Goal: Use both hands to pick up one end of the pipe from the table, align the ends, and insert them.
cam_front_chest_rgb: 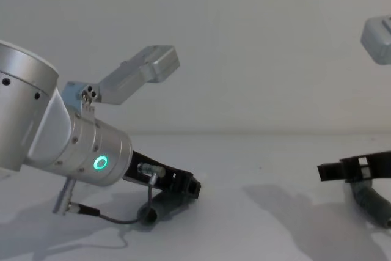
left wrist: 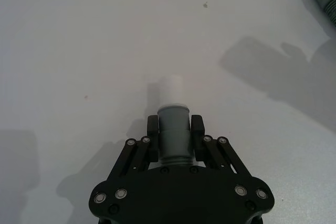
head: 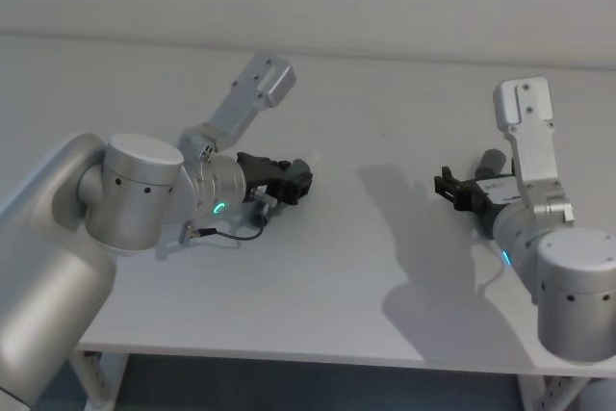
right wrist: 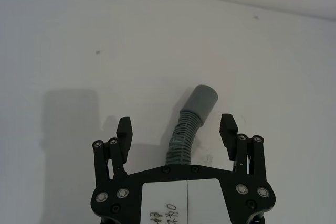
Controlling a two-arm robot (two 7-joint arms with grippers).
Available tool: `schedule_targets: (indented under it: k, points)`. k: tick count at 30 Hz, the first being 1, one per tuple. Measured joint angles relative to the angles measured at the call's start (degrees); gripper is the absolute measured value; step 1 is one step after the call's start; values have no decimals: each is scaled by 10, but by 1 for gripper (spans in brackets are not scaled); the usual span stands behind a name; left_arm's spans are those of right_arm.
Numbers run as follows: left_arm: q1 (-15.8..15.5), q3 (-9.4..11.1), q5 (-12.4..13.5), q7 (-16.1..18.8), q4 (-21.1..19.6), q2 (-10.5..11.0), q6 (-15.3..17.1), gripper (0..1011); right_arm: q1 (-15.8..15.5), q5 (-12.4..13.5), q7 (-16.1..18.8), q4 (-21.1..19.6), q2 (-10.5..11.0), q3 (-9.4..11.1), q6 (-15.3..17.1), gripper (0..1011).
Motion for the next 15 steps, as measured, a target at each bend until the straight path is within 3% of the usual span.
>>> schedule_targets:
  k: [15]
  points:
    - [0,0,0,0,0,0,0,347,16,1,-22,26,-38,22,42,998]
